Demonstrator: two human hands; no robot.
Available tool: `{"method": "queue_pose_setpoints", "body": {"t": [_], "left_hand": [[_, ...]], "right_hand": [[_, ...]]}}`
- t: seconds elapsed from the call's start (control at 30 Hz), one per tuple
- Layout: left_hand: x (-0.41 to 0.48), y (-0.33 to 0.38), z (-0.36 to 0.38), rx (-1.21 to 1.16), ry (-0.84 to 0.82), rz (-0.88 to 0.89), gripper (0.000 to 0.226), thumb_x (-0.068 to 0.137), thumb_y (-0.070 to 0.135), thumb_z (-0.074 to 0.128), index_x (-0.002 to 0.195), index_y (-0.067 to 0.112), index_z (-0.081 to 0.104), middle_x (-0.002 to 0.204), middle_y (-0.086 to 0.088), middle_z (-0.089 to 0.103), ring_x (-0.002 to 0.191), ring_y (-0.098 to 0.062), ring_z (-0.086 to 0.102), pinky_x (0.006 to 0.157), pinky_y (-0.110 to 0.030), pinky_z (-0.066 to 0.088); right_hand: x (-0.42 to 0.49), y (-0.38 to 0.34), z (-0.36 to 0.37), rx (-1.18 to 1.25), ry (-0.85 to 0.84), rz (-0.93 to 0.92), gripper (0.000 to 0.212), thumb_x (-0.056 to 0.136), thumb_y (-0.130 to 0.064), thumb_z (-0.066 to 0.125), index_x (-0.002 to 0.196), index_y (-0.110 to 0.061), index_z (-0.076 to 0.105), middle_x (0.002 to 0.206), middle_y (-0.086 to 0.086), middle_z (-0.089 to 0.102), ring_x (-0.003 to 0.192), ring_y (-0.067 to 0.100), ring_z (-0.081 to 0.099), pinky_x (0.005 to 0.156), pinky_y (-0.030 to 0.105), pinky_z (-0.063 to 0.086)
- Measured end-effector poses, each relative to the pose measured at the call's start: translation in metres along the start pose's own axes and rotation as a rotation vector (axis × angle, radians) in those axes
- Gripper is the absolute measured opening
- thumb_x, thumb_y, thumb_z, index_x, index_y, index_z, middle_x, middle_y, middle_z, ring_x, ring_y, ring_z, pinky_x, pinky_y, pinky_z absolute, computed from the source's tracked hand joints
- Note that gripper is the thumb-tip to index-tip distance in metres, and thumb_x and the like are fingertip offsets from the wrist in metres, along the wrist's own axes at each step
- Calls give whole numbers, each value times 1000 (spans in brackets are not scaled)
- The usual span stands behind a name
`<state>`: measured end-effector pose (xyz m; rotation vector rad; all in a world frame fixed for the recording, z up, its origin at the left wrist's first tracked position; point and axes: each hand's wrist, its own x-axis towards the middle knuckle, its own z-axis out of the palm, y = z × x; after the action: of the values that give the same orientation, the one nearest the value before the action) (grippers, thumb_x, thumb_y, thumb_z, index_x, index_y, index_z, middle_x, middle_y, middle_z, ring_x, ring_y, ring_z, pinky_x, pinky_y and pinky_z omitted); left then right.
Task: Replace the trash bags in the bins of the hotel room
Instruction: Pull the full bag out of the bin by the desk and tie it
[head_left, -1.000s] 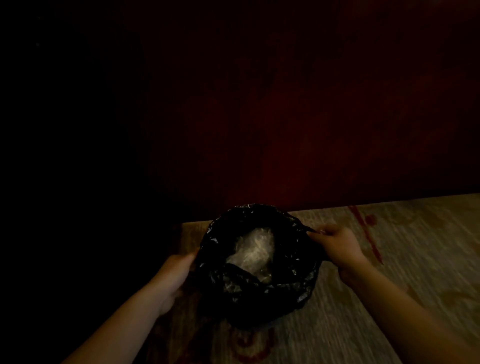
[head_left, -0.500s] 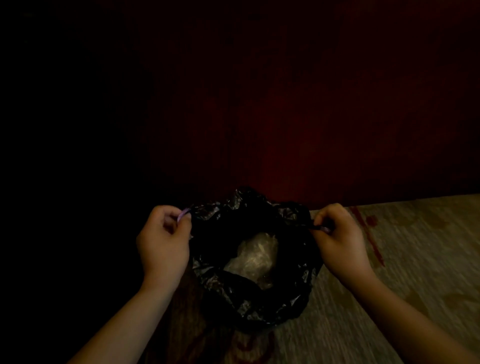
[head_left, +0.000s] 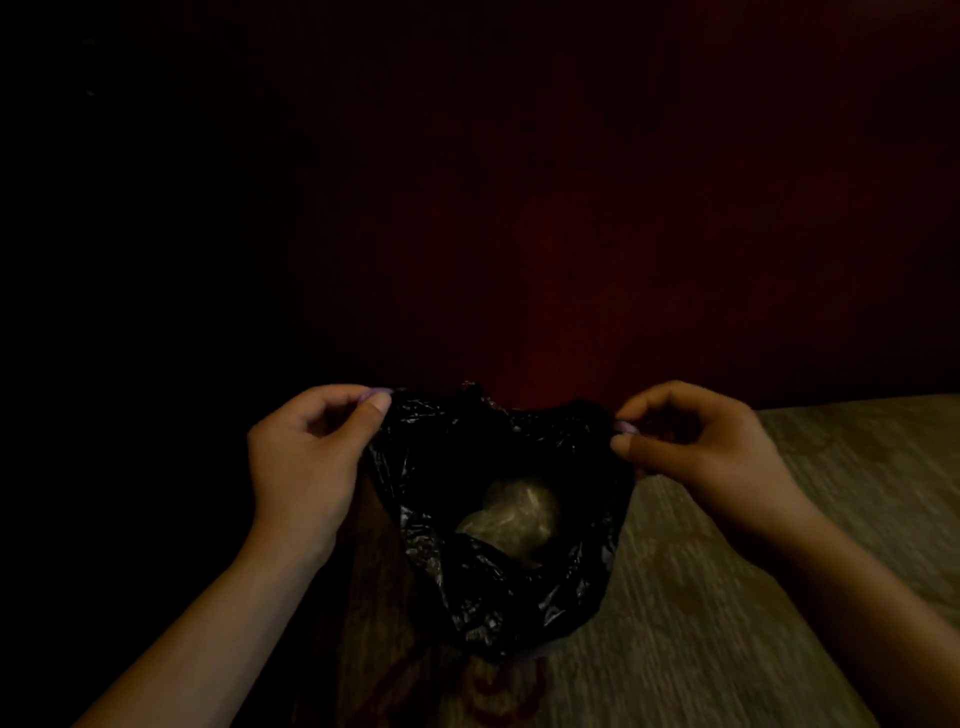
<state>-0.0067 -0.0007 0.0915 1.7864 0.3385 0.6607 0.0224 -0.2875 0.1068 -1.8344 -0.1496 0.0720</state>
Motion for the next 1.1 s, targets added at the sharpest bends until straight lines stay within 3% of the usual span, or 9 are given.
{"method": "queue_pose_setpoints", "body": {"t": [0.2,0.3,0.43,0.53,0.67,0.77,0.9,0.97,1.1], "left_hand": [[0,10,-9,26,97,104,8,89,20,71,86,27,71,83,5,70,76,-4,65,68,-16,50],[10,14,-15,-26,186,132,9,92,20,67,87,27,69,79,2,66,70,-7,61,61,-16,49],[14,9,-16,-95,224,23,16,93,22,67,82,33,66,74,3,63,71,-12,60,67,-31,49],[18,15,-15,-118,250,58,14,93,20,66,83,30,65,71,2,61,65,-4,58,63,-20,48],[11,16,-8,-85,161,10,13,93,22,66,83,29,66,76,-1,63,71,-9,61,69,-27,49],[6,17,-2,-50,81,34,10,91,22,68,83,29,67,96,-10,67,89,-21,66,79,-36,54],[5,27,0,-75,-10,84,13,90,15,68,84,26,67,117,-6,66,106,-13,64,87,-28,51],[1,31,1,-21,-71,141,17,90,11,67,84,27,65,115,-4,67,105,-11,64,87,-27,50],[-1,36,1,2,-126,206,14,91,12,66,85,25,65,102,-1,72,100,-13,68,88,-38,55]], "right_hand": [[-11,-23,-1,-147,242,-235,11,83,-9,74,87,-18,72,78,-2,73,67,10,71,67,25,60],[-10,-31,-7,-66,377,-374,10,86,-4,71,93,-11,69,80,3,70,70,15,71,63,24,59],[-9,-37,-16,52,450,-380,10,91,-4,66,101,-6,65,80,9,70,69,20,71,59,26,59],[-8,-41,-24,88,503,-344,13,91,-5,65,104,-7,65,78,10,68,66,16,70,59,23,59],[-5,-35,-21,84,337,-144,14,90,-4,64,95,-17,67,86,10,69,70,18,70,61,26,60],[-4,-31,-16,27,236,-107,18,87,-6,69,94,-22,70,84,5,71,75,16,72,68,30,59],[-5,-33,-16,-79,162,-203,23,82,-5,75,97,-22,74,99,-4,70,88,12,71,77,33,61],[-6,-34,-15,-212,166,-279,22,83,-8,75,98,-23,74,104,-10,67,91,7,68,78,28,60],[-6,-33,-13,-521,219,-401,26,85,-16,73,109,-27,71,96,-17,65,91,-2,62,75,13,52]]}}
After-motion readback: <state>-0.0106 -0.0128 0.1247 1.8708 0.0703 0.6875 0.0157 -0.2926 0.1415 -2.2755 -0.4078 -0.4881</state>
